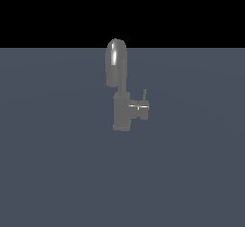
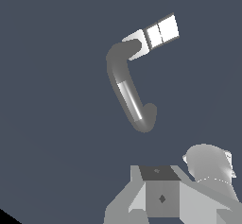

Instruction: Turn on the faucet by rotating a designated handle.

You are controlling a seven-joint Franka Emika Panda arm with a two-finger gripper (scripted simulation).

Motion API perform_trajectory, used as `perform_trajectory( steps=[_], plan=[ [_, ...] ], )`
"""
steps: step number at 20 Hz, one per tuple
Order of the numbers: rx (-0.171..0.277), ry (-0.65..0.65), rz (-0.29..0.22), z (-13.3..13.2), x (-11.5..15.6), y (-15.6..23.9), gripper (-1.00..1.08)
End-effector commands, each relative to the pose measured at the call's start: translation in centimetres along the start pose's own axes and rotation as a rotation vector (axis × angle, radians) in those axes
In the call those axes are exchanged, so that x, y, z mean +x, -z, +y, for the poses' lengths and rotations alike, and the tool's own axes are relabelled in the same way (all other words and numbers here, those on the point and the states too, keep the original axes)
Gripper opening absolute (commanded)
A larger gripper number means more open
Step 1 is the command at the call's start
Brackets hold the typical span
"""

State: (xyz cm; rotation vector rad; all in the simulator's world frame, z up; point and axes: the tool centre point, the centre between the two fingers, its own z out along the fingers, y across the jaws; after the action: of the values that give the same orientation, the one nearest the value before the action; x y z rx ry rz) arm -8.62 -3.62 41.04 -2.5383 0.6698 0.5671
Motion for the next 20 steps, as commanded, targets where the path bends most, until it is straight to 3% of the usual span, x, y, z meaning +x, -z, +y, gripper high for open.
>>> perform_trajectory(
  steps=[1,20],
  plan=[
    [0.047,-0.045,-0.04,0.1,1.7,-0.3,-1.0],
    [0.447,-0.432,-0.39,2.7,14.8,-5.7,-1.0]
  ],
)
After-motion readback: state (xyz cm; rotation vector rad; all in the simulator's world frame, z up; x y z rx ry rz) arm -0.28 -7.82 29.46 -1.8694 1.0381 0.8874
